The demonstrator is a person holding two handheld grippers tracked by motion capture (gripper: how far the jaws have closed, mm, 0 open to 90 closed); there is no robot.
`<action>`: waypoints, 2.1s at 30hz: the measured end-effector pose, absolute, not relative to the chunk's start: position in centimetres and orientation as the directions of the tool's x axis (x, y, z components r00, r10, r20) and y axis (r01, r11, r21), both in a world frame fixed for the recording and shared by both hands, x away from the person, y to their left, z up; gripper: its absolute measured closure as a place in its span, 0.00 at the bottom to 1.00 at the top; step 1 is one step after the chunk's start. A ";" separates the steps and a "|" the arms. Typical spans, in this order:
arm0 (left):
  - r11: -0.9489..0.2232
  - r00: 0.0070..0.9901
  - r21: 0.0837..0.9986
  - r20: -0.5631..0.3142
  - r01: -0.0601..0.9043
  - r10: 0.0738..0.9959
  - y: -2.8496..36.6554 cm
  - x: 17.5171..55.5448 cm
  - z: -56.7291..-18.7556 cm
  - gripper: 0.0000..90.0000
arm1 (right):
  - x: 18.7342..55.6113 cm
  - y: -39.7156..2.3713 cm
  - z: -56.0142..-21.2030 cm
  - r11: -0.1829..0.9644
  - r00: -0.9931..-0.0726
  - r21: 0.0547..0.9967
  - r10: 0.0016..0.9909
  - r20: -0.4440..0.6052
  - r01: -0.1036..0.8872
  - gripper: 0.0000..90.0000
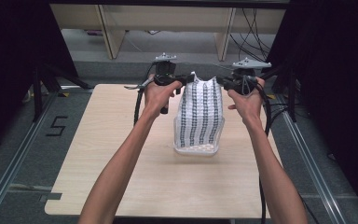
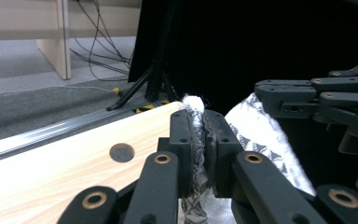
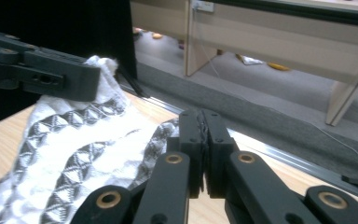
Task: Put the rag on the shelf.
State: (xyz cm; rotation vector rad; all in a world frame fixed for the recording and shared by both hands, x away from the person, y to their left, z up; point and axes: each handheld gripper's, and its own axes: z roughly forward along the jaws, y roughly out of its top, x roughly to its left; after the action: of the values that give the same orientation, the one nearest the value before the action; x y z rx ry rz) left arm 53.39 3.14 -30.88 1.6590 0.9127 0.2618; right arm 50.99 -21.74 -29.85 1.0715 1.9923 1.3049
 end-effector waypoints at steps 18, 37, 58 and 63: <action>-0.140 0.643 0.867 -0.236 0.478 0.729 2.3 54.5 -34.2 0.62 | 52.9 -21.7 -33.7 0.215 -0.513 0.868 0.857 0.052 0.447 0.86; -0.196 0.647 0.842 -0.216 0.503 0.731 5.4 52.2 -34.1 0.40 | 50.6 -22.0 -33.0 0.245 -0.556 0.868 0.830 0.043 0.433 0.62; -0.184 0.680 0.868 -0.213 0.461 0.702 8.3 47.9 -33.0 0.34 | 47.2 -21.8 -31.9 0.216 -0.588 0.880 0.804 0.085 0.423 0.44; -0.190 0.695 0.872 -0.210 0.452 0.687 8.9 46.4 -33.1 0.34 | 46.6 -21.9 -32.2 0.211 -0.594 0.879 0.798 0.098 0.428 0.42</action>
State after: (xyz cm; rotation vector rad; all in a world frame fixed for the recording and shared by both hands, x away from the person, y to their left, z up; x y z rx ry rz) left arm 46.39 8.92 -33.12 1.8329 0.8968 0.2747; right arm 46.57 -21.91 -32.19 1.1409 2.1142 1.3429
